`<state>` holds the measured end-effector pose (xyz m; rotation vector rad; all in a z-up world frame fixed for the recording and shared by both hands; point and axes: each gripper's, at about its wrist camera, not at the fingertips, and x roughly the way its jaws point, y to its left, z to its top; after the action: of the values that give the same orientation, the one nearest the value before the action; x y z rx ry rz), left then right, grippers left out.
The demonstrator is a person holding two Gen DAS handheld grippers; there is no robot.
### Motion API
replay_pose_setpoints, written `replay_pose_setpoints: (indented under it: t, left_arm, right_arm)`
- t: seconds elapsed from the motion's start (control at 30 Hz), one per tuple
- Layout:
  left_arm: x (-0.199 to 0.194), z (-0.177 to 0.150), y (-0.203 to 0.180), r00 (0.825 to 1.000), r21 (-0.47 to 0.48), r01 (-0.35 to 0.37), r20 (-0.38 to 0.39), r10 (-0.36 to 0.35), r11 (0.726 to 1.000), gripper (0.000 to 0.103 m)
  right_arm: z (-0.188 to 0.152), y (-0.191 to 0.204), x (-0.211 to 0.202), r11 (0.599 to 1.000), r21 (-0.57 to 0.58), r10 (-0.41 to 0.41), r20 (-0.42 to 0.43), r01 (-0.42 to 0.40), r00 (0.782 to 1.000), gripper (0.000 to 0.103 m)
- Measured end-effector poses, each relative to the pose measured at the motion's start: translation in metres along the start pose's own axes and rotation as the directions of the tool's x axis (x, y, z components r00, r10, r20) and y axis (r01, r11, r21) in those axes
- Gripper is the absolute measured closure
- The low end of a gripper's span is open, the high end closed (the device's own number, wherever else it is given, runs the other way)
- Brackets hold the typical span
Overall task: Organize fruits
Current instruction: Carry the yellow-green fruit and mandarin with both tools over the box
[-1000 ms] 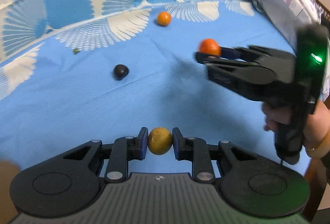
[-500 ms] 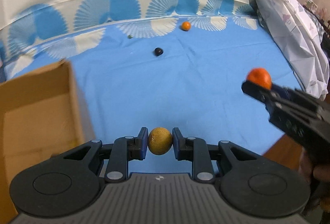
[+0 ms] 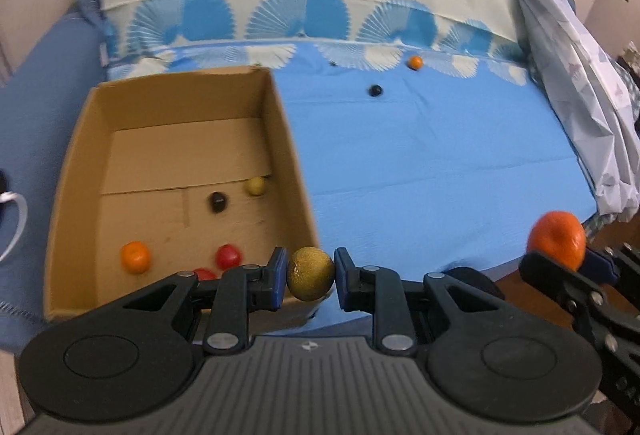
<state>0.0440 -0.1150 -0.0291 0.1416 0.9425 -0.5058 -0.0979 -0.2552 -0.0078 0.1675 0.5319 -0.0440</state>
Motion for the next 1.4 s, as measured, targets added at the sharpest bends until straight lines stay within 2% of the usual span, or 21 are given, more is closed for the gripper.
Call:
replay_pose_setpoints:
  t: [0.3,0.67,1.13,1.4]
  left_arm:
    - [-0.062,-0.042,0.018,0.998,-0.082,-0.008,0.065,0.013,0.997,0.075]
    - [-0.081,-0.057,0.023,0.997,-0.120,-0.010,0.080,0.019,0.993,0.075]
    - [-0.073,-0.051,0.046,0.997,-0.173,-0.024,0.068,0.036,0.985,0.075]
    - [-0.073,-0.049,0.076,0.995,-0.233,-0.058,0.067,0.075,0.971,0.075]
  right_arm:
    - [-0.013,0.044,-0.045,0.995,-0.078,0.070,0.053,-0.066,0.996,0.067]
    - [-0.013,0.056,-0.054,0.990,-0.103,0.107,0.063,-0.101,0.992,0.067]
    - [-0.006,0.060,-0.030,0.988,-0.116,0.102,0.022,-0.098,0.995,0.067]
    - [0.003,0.082,0.007,0.974,-0.155,0.163,-0.032,-0.166,0.986,0.067]
